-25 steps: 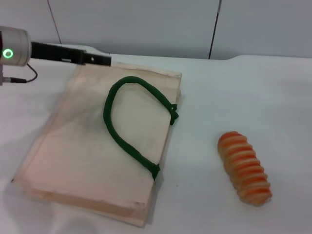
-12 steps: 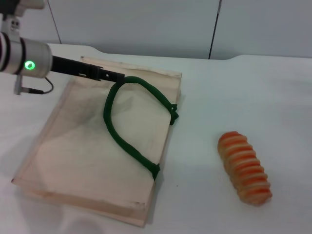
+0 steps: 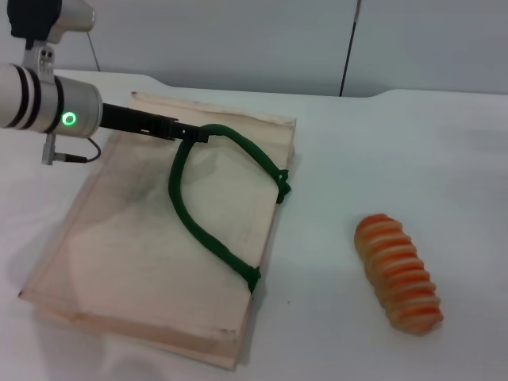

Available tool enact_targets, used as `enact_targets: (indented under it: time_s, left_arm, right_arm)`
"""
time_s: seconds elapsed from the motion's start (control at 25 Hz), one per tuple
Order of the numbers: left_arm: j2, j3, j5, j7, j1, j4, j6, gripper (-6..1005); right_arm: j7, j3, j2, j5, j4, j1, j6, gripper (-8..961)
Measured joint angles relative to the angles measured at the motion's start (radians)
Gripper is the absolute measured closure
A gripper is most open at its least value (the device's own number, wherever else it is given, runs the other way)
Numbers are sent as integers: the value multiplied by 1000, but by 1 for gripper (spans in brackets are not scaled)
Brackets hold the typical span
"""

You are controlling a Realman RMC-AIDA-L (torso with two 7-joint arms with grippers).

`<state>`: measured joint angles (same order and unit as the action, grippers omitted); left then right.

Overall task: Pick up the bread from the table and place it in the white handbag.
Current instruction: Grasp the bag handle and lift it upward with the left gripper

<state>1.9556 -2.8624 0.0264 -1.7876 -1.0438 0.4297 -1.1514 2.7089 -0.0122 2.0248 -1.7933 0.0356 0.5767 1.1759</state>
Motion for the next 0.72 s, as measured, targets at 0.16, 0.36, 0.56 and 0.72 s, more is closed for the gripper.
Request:
enact_targets:
  time_s: [0.16,0.36,0.56,0.72]
  left_arm:
    - [0,0,2,3,5,-34,31,242]
    - [0,0,7,4,5,-61,66,271]
    - [0,0,10,3,10,-88,106,301]
    - [2,1,10,3,12,-91,128,369]
  right_arm:
    - [0,0,0,0,1,0,1,58]
    - [0,0,0,0,4,3,1,58]
    - [0,0,0,0,4,3,1,58]
    - [0,0,0,0,4,4,2,58]
